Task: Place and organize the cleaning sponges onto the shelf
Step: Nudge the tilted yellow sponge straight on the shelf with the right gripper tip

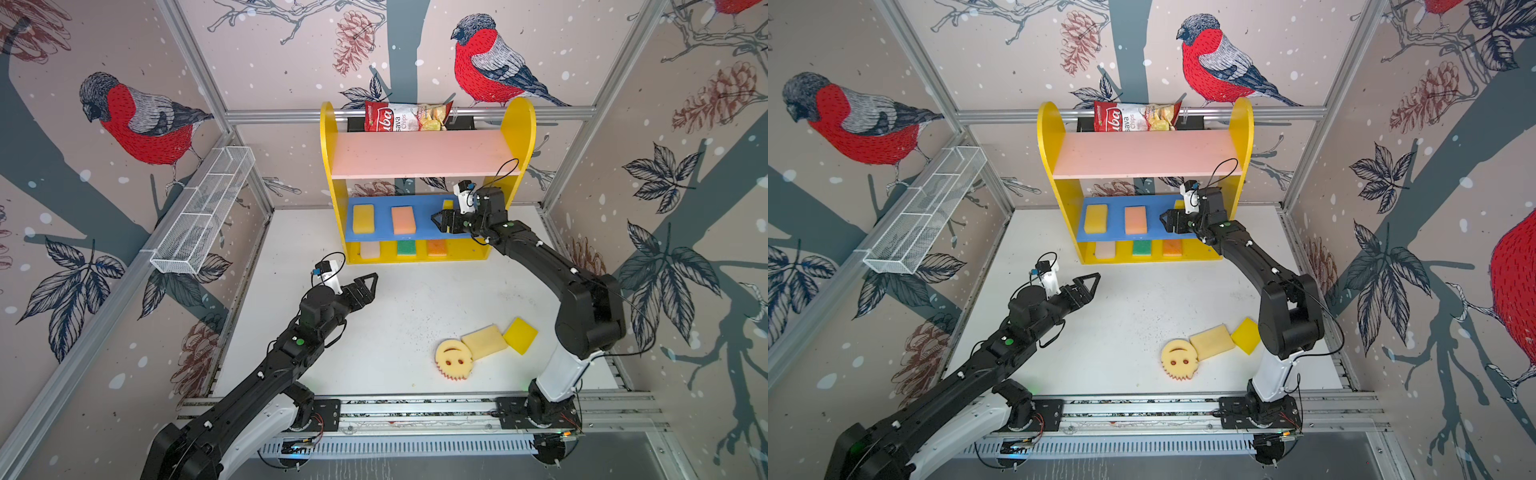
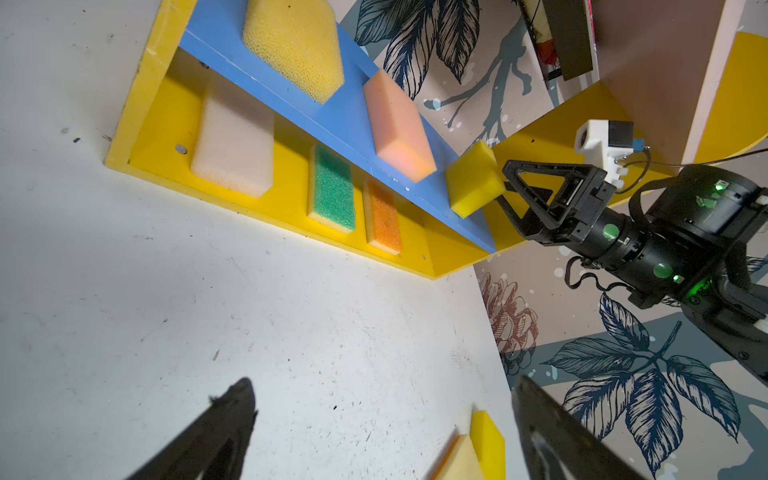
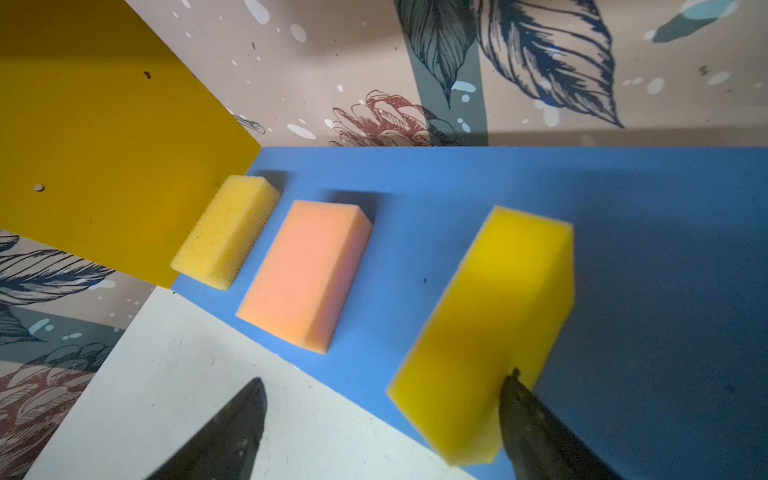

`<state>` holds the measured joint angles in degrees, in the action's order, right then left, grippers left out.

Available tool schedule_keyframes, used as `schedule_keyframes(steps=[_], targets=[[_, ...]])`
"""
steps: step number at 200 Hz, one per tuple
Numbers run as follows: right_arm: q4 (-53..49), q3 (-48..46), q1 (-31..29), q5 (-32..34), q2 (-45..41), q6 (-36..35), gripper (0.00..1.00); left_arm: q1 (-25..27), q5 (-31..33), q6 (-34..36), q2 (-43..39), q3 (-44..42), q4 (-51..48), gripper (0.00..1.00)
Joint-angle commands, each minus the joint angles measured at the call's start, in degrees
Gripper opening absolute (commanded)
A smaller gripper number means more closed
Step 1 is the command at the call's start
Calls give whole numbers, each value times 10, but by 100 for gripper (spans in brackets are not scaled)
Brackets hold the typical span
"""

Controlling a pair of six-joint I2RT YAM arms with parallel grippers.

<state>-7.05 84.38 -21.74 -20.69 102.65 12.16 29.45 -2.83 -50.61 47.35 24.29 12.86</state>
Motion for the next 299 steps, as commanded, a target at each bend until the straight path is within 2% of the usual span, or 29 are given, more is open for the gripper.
schedule_keyframes(steps=[1, 38, 75, 99, 109, 133, 150, 203, 256, 299], targets=[[-10, 29, -11, -34, 25, 16, 87, -1, -1, 5, 4, -1, 10, 95], [-36, 66, -28, -18, 56, 10, 87, -2, 4, 8, -1, 0, 6, 95], [-34, 46, -33, 56, 30, 7, 83, -2, 8, 12, -3, 0, 2, 95], [-24, 14, -38, 130, 4, 9, 74, -2, 8, 11, -1, -1, 6, 95], [-25, 6, -37, 148, -1, 14, 67, -2, 6, 9, 1, -1, 9, 95], [-39, 11, -30, 156, 13, 25, 48, -2, 1, 7, 7, -2, 15, 95], [-56, 31, -27, 155, 33, 33, 39, -3, -1, 5, 8, -2, 16, 95], [-52, 74, -23, 138, 77, 51, 37, -3, 7, 4, -7, -6, 4, 95], [-93, 122, -23, 138, 108, 22, 10, -2, 13, 11, -7, -3, -1, 95], [-123, 132, -23, 165, 94, -27, 6, -3, 10, 14, 2, 2, 4, 95]])
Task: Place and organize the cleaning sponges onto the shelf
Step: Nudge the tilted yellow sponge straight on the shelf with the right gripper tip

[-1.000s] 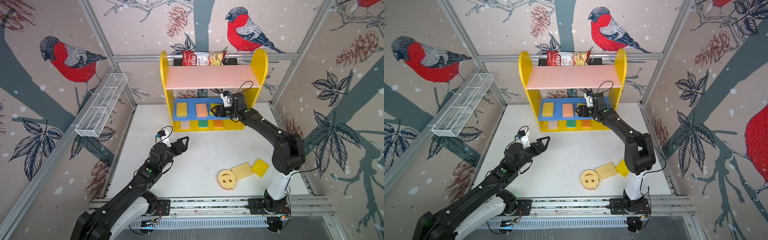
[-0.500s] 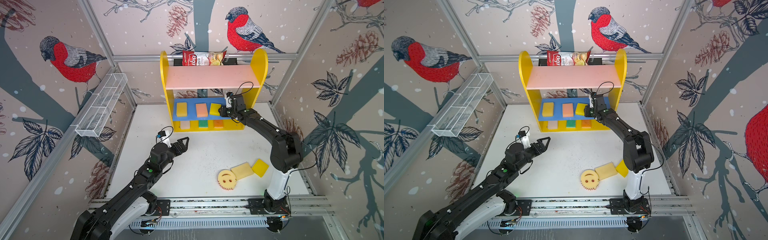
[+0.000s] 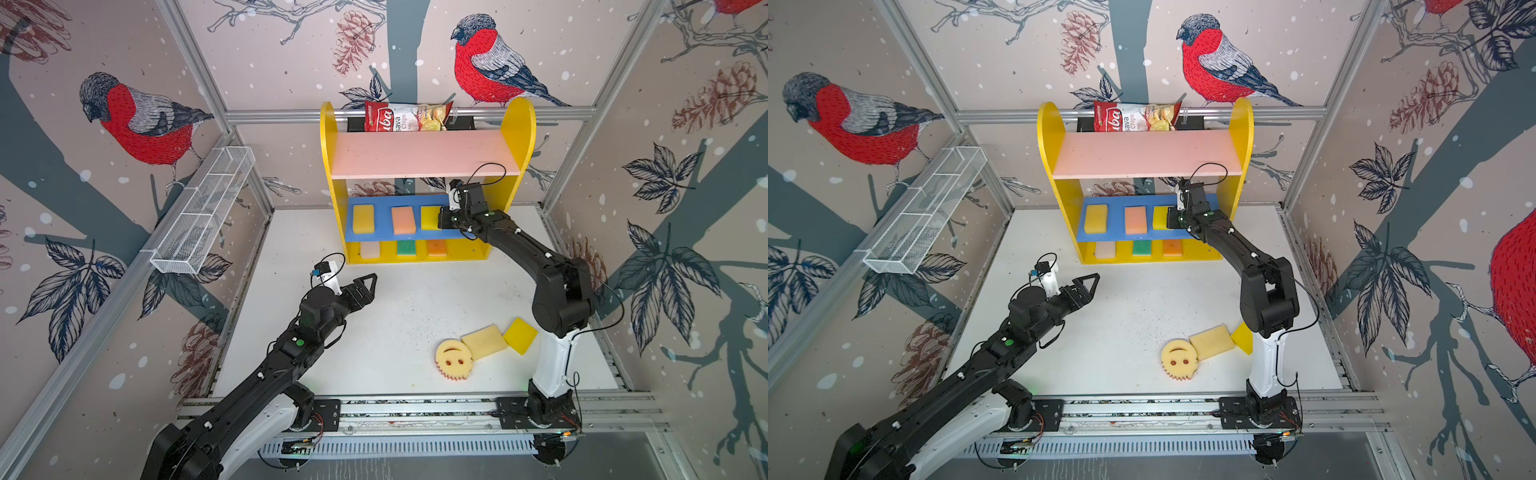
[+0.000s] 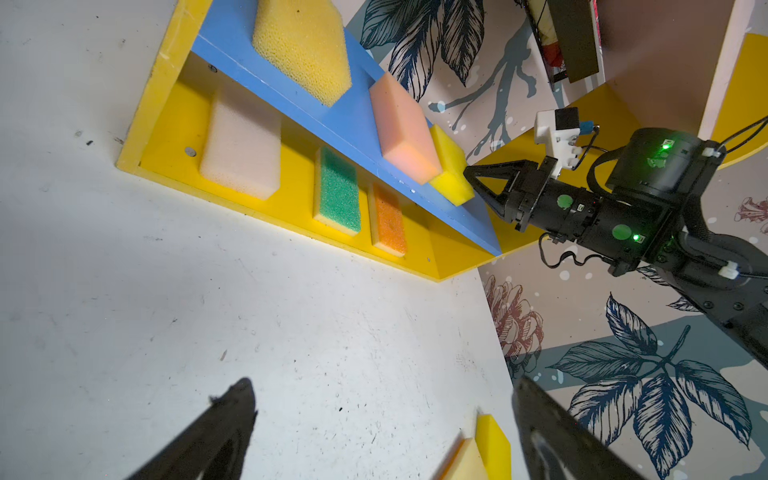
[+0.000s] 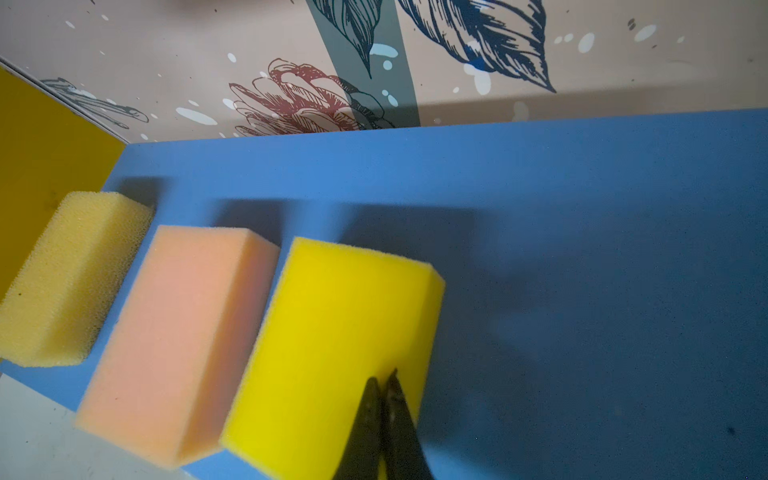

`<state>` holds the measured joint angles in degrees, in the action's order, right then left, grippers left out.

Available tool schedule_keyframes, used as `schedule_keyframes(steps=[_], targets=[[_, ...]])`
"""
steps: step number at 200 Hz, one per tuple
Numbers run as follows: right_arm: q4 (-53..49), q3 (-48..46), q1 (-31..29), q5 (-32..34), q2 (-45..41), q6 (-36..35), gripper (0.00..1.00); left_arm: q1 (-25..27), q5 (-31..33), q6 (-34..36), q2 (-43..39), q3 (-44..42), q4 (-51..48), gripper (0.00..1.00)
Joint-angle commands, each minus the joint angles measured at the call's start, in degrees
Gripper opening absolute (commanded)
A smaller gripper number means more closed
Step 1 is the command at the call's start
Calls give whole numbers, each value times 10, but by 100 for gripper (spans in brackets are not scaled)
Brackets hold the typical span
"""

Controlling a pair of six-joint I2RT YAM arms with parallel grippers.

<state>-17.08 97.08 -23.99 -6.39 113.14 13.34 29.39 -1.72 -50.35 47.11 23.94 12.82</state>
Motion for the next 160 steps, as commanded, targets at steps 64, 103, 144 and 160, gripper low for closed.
schedule_keyframes(steps=[64, 103, 144, 160], targets=[[-49, 0, 10, 31, -24, -54, 5, -2, -8, 7, 17, 7, 12, 95], [-40, -8, 13, 22, -24, -53, 5, -2, -8, 10, 20, 12, 11, 95], [-51, 15, 18, 19, -7, -59, 6, -3, -10, 9, 23, 13, 11, 95], [-55, 19, 19, 18, -3, -62, 6, -2, -8, 10, 20, 12, 10, 95]])
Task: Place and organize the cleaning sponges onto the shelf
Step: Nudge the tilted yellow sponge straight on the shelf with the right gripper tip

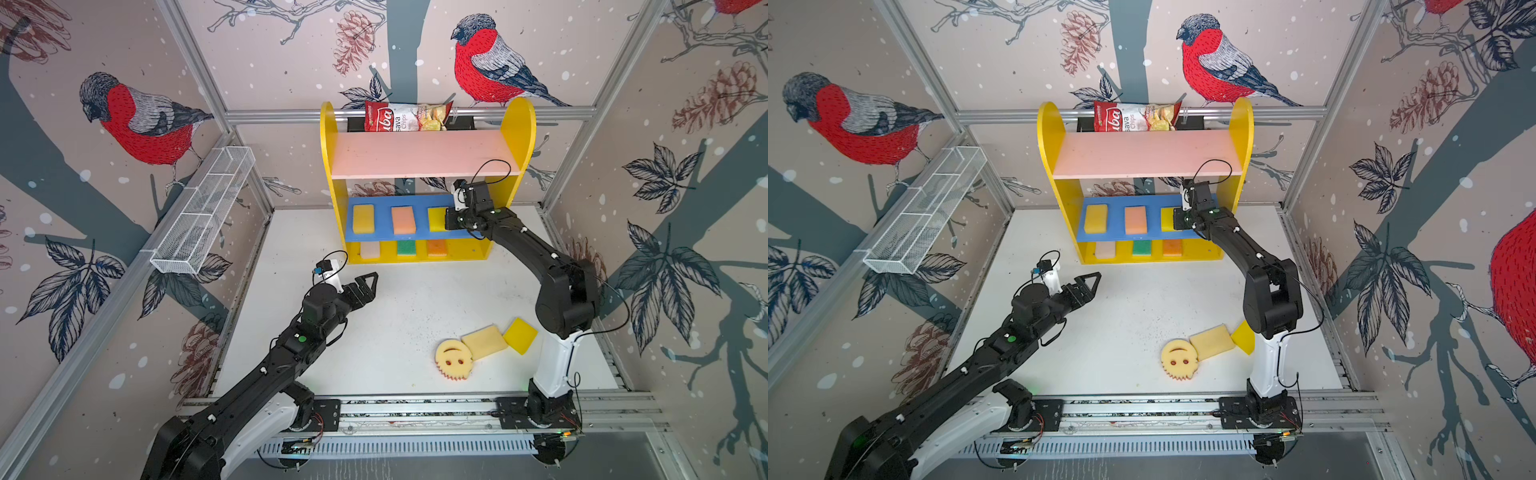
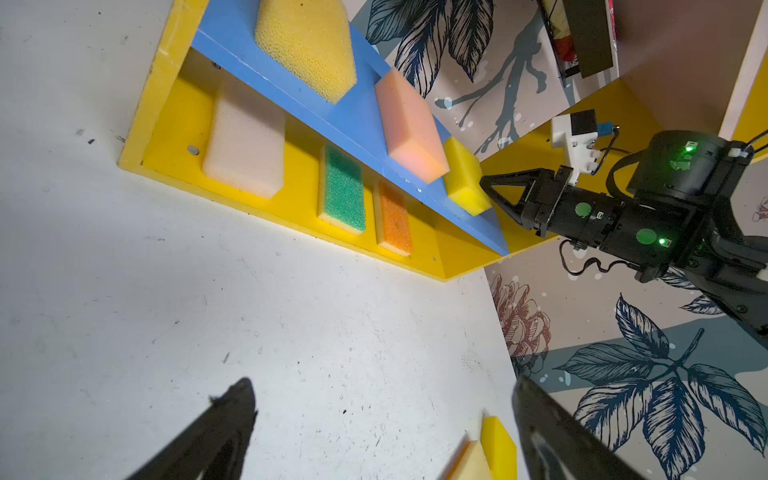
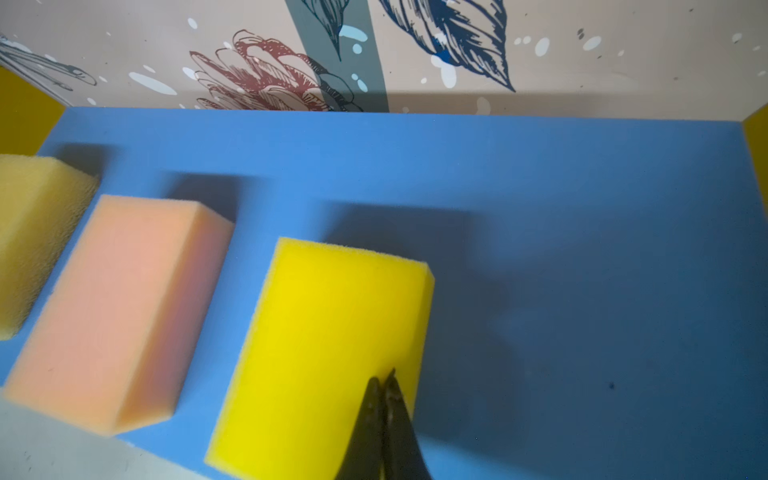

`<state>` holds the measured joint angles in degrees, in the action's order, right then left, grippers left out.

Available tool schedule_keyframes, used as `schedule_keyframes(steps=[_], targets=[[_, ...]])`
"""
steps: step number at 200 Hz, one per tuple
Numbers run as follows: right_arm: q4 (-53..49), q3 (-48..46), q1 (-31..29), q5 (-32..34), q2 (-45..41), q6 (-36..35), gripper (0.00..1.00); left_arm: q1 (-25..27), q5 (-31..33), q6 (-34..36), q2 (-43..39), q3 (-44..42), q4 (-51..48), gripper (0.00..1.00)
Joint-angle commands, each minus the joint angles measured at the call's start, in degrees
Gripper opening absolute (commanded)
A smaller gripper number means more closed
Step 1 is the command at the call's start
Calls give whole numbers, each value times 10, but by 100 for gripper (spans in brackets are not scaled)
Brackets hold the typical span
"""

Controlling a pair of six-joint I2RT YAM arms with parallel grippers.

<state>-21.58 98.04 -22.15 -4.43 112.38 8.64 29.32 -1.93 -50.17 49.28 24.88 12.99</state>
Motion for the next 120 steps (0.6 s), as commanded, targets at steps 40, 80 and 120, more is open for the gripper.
schedule_keyframes(steps=[40, 80, 120], targets=[[-13, 0, 3, -10, -6, -24, 4, -2, -4, 9, -1, 4, 8, 95], [-9, -16, 3, -29, -23, -25, 3, -1, -8, 7, 7, 6, 12, 95], [-9, -22, 5, -22, -25, -28, 3, -1, -11, 5, 9, 5, 15, 95]])
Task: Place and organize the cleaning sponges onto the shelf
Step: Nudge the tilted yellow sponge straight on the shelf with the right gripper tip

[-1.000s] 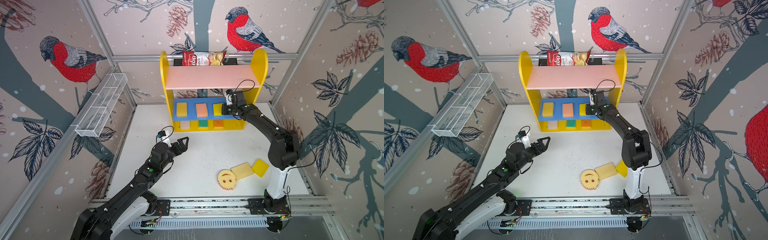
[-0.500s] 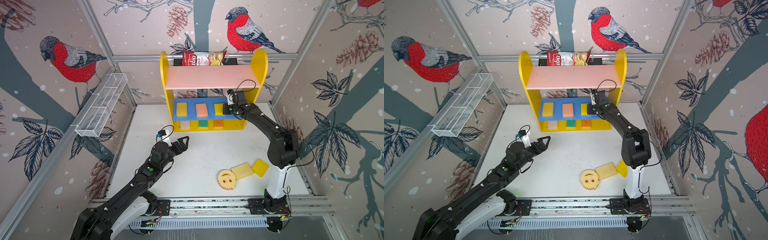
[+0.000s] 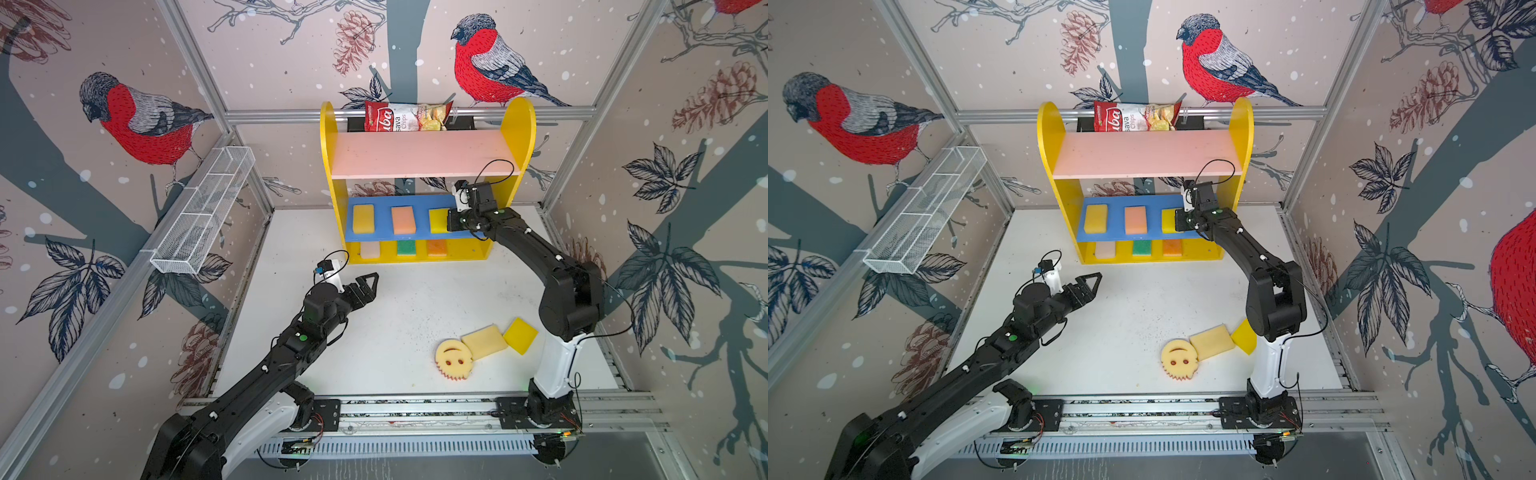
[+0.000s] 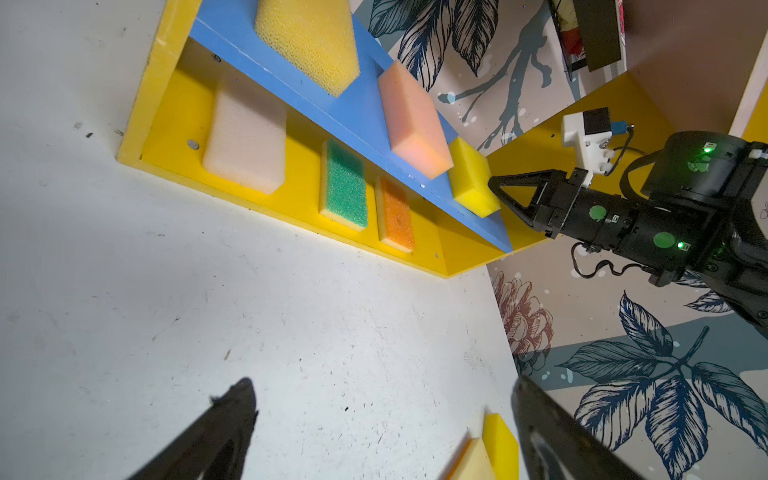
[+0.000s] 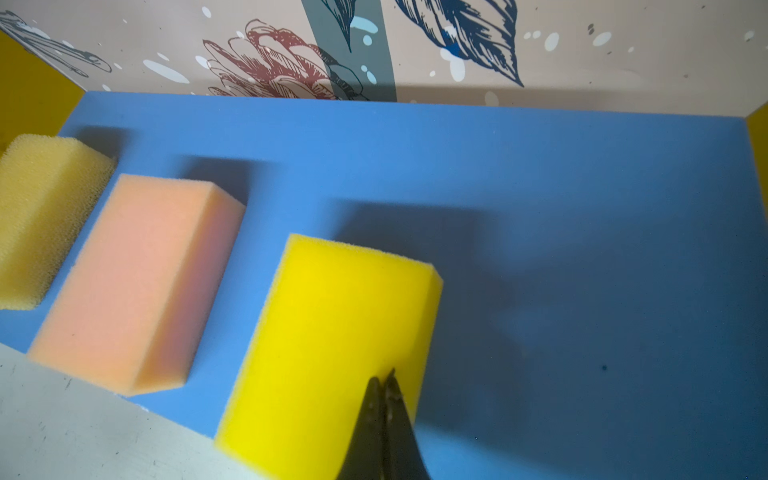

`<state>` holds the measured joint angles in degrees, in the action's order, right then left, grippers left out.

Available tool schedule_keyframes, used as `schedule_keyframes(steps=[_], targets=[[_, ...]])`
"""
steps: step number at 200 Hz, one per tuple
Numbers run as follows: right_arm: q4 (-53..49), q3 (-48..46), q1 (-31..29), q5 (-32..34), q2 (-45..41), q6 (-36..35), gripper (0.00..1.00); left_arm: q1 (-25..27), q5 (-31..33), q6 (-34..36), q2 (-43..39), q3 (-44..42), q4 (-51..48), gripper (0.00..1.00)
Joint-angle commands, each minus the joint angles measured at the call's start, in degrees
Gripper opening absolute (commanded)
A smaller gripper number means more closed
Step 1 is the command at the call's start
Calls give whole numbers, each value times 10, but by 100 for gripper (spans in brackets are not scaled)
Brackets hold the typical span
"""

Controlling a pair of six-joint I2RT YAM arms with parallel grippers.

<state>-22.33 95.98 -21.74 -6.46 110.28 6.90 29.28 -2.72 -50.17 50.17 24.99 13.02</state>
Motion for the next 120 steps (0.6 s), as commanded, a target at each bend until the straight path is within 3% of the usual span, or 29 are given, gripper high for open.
schedule_keyframes(steps=[1, 38, 86, 120], targets=[[-2, -2, 1, -2, -4, -10, 3, -1, -3, 5, 0, 4, 14, 95], [0, 0, 3, -2, 3, -9, 6, -1, -3, 4, -1, 2, 13, 95], [2, -1, 5, 3, 6, -5, 21, -2, -1, 4, -3, 3, 13, 95], [6, 1, 8, 7, 5, -3, 22, -1, -4, 3, 1, 4, 16, 95]])
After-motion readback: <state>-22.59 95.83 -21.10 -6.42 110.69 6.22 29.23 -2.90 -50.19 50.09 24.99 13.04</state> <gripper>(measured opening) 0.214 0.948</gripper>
